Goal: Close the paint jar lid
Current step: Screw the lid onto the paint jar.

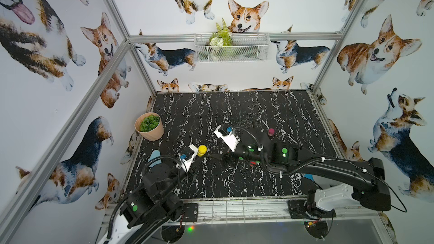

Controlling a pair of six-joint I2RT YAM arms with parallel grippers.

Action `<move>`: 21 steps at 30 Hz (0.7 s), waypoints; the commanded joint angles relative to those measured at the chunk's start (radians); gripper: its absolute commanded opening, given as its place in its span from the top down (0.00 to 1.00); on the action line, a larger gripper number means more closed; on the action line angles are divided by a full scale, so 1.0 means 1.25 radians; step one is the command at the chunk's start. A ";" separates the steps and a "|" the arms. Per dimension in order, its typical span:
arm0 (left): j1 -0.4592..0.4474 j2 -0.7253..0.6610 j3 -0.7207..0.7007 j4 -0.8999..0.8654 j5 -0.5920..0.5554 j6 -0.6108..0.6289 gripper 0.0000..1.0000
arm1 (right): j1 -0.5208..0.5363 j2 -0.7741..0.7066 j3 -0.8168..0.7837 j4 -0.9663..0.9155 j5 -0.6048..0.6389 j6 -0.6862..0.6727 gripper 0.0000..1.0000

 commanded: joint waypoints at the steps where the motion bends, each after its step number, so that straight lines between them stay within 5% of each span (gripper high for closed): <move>1: 0.000 0.011 0.004 0.042 0.059 0.000 0.73 | -0.016 -0.031 0.021 -0.048 -0.098 -0.166 0.13; 6: 0.000 0.020 -0.002 0.059 0.148 -0.007 0.74 | -0.046 -0.013 0.049 -0.096 -0.230 -0.337 0.26; 21: -0.001 0.028 -0.002 0.061 0.166 -0.007 0.74 | -0.065 0.062 0.099 -0.096 -0.318 -0.396 0.47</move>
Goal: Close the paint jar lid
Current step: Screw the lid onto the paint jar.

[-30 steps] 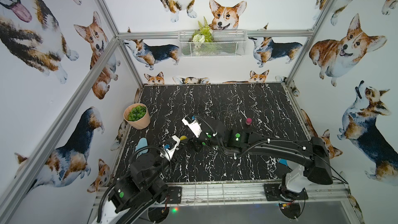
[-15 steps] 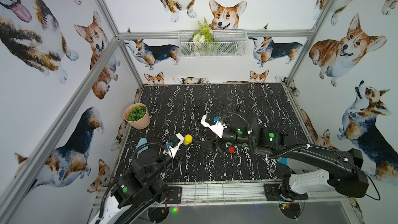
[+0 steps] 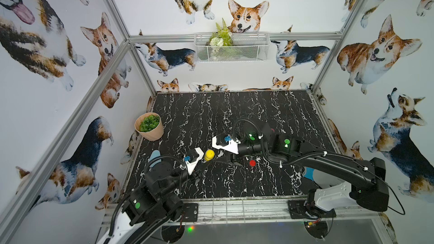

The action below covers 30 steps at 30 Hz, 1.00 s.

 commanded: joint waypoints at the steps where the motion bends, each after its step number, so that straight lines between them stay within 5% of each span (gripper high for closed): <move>1: 0.000 0.002 0.001 0.030 0.008 0.001 0.74 | 0.001 0.017 0.026 -0.002 -0.040 -0.035 0.48; 30: 0.000 -0.011 0.001 0.030 -0.018 0.005 0.74 | 0.008 0.071 0.044 -0.016 -0.018 -0.003 0.75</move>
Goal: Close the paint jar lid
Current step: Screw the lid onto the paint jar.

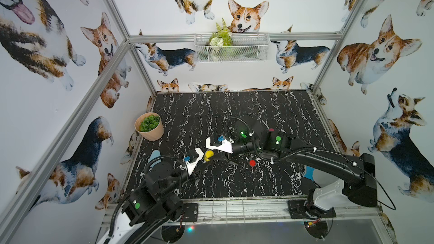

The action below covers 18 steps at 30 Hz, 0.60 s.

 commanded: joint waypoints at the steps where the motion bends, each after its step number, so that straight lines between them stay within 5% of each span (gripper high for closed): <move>1: 0.000 -0.005 0.002 0.046 -0.005 0.011 0.74 | 0.011 0.008 0.005 -0.007 0.026 0.018 0.75; 18: 0.000 -0.024 0.003 0.043 -0.048 0.016 0.74 | 0.041 0.018 -0.019 0.036 0.105 0.081 0.74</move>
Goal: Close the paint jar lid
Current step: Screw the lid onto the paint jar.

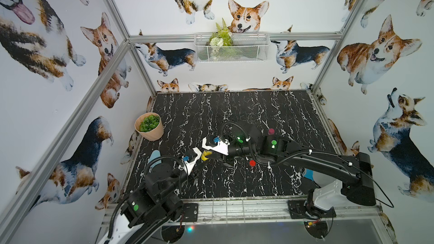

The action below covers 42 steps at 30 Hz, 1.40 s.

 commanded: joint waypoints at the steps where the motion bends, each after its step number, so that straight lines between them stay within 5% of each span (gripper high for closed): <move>1: -0.001 -0.006 0.004 0.077 0.001 0.012 0.74 | 0.004 0.002 0.000 -0.013 0.008 0.008 0.74; 6: -0.001 -0.006 0.004 0.076 -0.003 0.012 0.74 | 0.004 0.002 -0.002 -0.009 0.001 0.016 0.66; 12: -0.001 0.003 0.005 0.072 -0.003 0.012 0.74 | 0.004 -0.032 0.005 0.002 -0.026 0.044 0.30; 17: -0.002 0.002 0.003 0.077 0.018 0.013 0.74 | -0.012 -0.081 0.011 0.007 -0.035 0.070 0.22; 21: -0.001 -0.008 -0.002 0.088 0.052 0.015 0.74 | -0.056 -0.090 0.025 -0.001 -0.096 0.115 0.26; 26: 0.000 -0.032 -0.014 0.106 0.091 0.012 0.73 | -0.069 -0.044 0.085 -0.110 -0.187 0.046 0.36; 31: 0.000 -0.025 -0.009 0.104 0.095 0.012 0.73 | -0.067 -0.032 0.079 -0.096 -0.197 0.038 0.49; 42: -0.001 -0.020 -0.008 0.098 0.072 0.014 0.73 | -0.036 0.010 0.095 -0.125 -0.168 0.019 0.55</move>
